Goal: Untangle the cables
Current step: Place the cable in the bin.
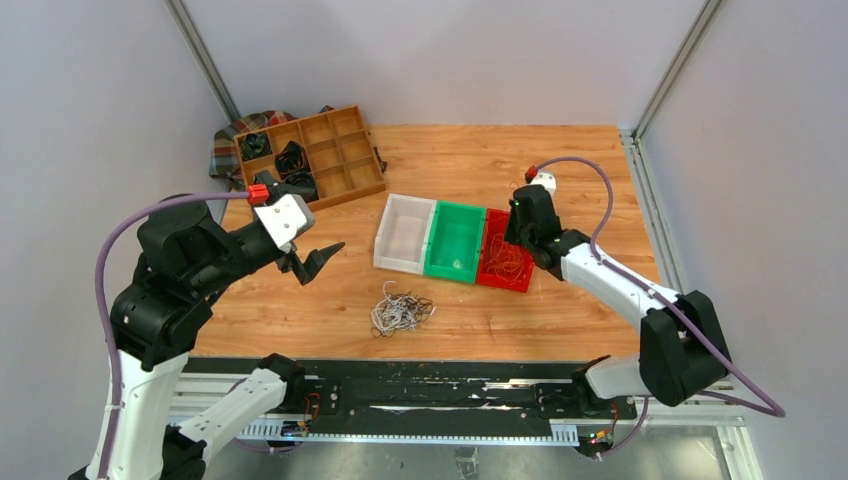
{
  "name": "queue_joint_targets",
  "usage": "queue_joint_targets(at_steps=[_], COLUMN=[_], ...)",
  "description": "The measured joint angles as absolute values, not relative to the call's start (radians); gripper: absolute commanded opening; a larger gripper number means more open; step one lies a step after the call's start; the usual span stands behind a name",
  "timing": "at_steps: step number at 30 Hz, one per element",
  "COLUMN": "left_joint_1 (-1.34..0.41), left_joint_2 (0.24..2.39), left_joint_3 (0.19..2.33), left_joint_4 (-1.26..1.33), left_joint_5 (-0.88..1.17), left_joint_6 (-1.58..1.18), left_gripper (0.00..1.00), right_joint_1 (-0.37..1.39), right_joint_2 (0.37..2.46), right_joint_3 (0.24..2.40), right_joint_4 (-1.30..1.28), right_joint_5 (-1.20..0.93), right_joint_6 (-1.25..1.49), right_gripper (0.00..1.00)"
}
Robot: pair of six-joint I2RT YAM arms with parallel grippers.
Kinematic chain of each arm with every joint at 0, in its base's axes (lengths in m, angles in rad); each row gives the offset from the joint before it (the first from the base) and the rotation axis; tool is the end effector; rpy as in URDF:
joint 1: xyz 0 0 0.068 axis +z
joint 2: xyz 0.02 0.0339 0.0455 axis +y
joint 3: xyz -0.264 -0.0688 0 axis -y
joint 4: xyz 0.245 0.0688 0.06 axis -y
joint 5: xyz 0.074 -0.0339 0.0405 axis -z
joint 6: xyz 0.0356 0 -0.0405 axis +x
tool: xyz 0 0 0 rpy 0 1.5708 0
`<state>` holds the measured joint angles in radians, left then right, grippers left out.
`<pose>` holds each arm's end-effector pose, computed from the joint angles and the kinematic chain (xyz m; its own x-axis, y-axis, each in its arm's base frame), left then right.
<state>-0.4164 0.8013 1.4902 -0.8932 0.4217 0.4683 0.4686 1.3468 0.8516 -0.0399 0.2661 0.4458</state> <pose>0.0778 -0.0504 0.4836 0.1665 0.3767 -0.9113 0.7401 0.5629 0.3679 0.2707 0.1265 0.2520 -0.5114 0.2074 -0.8340 -0.0149 0.9682 0.2499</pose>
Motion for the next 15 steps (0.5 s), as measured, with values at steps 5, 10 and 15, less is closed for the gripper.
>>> queue_joint_targets(at_steps=[5, 10, 15], left_joint_1=[-0.416, -0.416, -0.416], left_joint_2=[0.801, 0.801, 0.801], left_joint_3=[1.490, 1.490, 1.490], left_joint_4=[-0.894, -0.894, -0.894], left_joint_5=[0.421, 0.421, 0.421], left_joint_6=[0.473, 0.479, 0.484], left_gripper=[0.98, 0.98, 0.98], right_joint_1=[0.469, 0.469, 0.465], right_joint_2=[1.397, 1.442, 1.461], right_joint_3=[0.847, 0.847, 0.847], right_joint_4=[-0.082, -0.118, -0.143], right_joint_5=[0.254, 0.230, 0.194], right_joint_6=[0.522, 0.567, 0.593], right_gripper=[0.01, 0.18, 0.47])
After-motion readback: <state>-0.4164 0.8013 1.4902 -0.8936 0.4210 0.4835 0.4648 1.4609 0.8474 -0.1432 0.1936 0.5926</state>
